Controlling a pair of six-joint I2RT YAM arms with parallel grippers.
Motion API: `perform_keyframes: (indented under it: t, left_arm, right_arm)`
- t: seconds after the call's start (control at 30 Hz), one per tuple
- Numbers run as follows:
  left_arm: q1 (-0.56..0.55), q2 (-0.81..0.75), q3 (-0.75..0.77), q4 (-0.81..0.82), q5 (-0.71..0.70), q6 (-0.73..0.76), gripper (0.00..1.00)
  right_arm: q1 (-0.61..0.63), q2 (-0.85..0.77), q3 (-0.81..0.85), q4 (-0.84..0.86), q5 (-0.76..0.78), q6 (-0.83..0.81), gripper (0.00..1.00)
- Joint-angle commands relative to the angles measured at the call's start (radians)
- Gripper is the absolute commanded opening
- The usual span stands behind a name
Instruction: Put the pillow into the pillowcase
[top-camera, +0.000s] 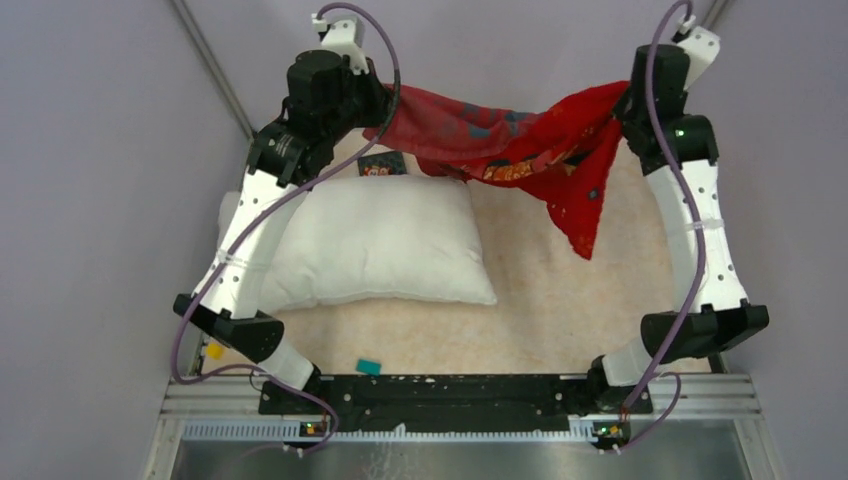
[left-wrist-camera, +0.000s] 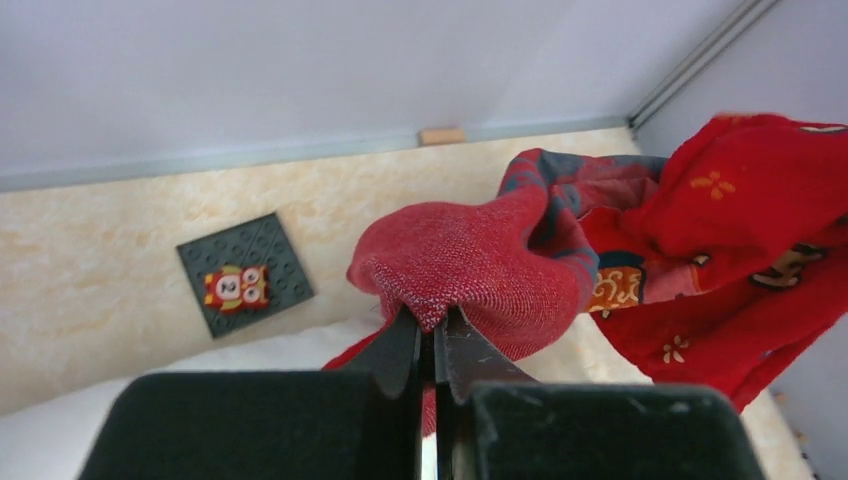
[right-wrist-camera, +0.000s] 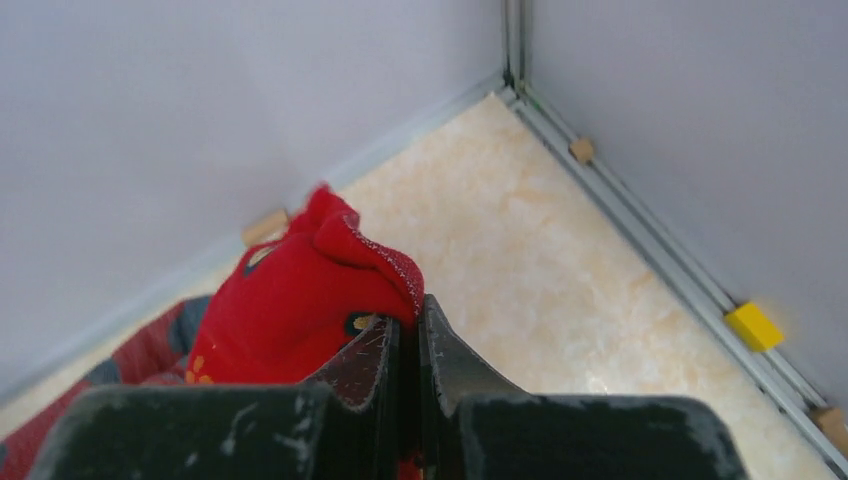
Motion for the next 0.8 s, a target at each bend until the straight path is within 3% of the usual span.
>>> perform_keyframes:
  t: [0.0,0.13,0.17,0.27,0.33,0.43,0.57,0.77]
  left_arm:
    - [-0.013,-0.033,0.113,0.021,0.055,-0.037,0.00]
    - [-0.015,-0.105,0.022,-0.010,0.117,-0.053,0.00]
    - [-0.015,-0.133,-0.042,-0.007,0.138,-0.065,0.00]
    - [-0.015,-0.252,-0.276,0.025,0.173,-0.092,0.00]
    - [-0.014,-0.311,-0.418,0.033,0.167,-0.101,0.00]
    - [-0.015,-0.343,-0.543,0.037,0.172,-0.111,0.00]
    - [-0.014,-0.343,-0.558,0.056,0.183,-0.128,0.00]
    - [-0.015,-0.322,-0.523,0.060,0.164,-0.126,0.00]
  right_arm:
    - [-0.108,0.073,0.186,-0.081,0.019,-0.032,0.00]
    - [-0.196,0.060,0.136,-0.097,-0.024,-0.023,0.00]
    - [-0.201,0.047,0.094,-0.094,-0.020,-0.020,0.04]
    - [-0.202,-0.035,-0.059,-0.073,-0.035,-0.012,0.41]
    - [-0.202,-0.105,-0.172,-0.036,-0.098,-0.013,0.58]
    - [-0.113,-0.185,-0.325,0.014,-0.186,-0.027,0.66]
    - [0.069,-0.215,-0.469,0.063,-0.193,-0.042,0.70]
    - [0.089,-0.243,-0.742,0.150,-0.187,0.051,0.72]
